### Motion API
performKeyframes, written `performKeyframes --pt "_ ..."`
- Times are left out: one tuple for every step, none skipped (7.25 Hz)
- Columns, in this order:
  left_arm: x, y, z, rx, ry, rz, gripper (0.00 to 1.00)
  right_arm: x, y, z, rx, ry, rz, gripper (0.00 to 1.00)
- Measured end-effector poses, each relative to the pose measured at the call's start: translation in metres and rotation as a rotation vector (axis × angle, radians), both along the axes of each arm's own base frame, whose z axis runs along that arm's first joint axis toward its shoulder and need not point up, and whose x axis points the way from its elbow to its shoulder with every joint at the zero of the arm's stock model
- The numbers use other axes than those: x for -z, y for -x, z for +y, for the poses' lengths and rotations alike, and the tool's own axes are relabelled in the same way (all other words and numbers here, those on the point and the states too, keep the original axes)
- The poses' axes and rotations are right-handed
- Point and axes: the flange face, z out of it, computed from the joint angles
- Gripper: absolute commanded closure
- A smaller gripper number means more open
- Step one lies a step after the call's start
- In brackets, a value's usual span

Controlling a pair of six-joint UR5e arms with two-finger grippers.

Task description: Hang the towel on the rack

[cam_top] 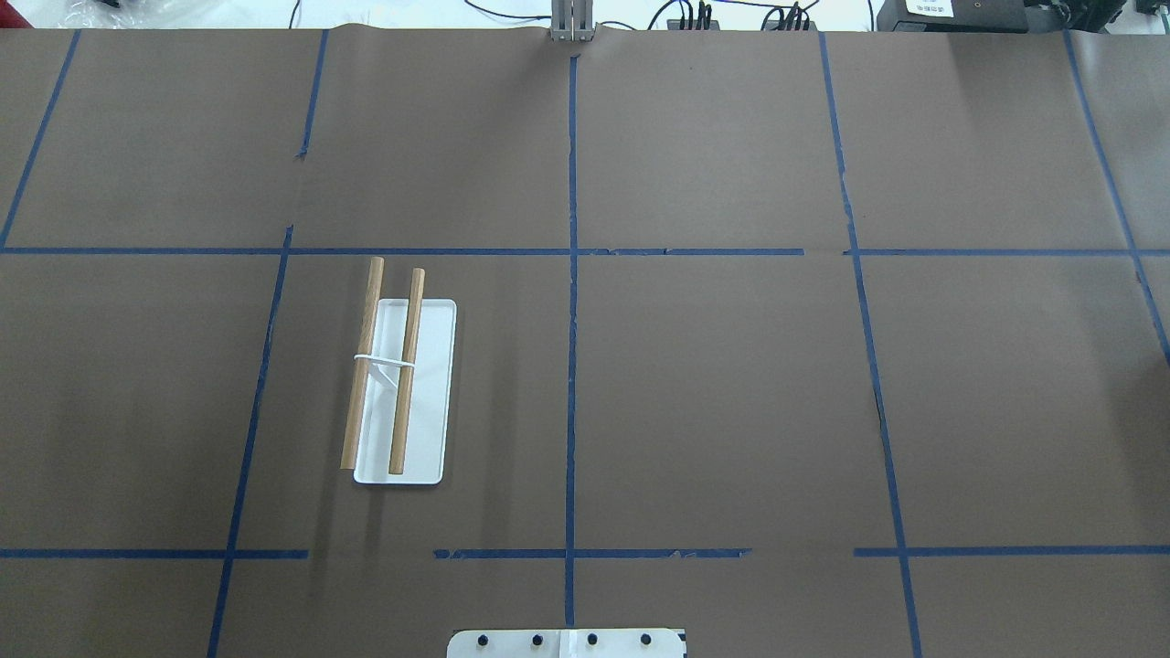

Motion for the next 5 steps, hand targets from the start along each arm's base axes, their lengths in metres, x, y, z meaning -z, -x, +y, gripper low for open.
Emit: performKeyframes --pt "0.004 0.0 0.0 0.001 -0.008 0.0 0.0 -0.023 0.004 0.008 0.008 -0.018 -0.001 0.0" --pt "0.007 0.0 0.0 0.001 -0.013 0.001 0.0 -0.049 0.011 0.023 0.023 -0.06 0.014 0.0" --pt "0.009 0.0 0.0 0.001 -0.018 0.002 0.0 -0.071 0.02 0.039 0.047 -0.103 0.04 0.0" --pt "0.011 0.0 0.0 0.001 -0.021 0.002 0.0 -0.089 0.033 0.057 0.081 -0.132 0.068 0.0" --pt "0.012 0.0 -0.001 0.001 -0.023 0.002 0.0 -0.101 0.045 0.072 0.115 -0.148 0.085 0.0"
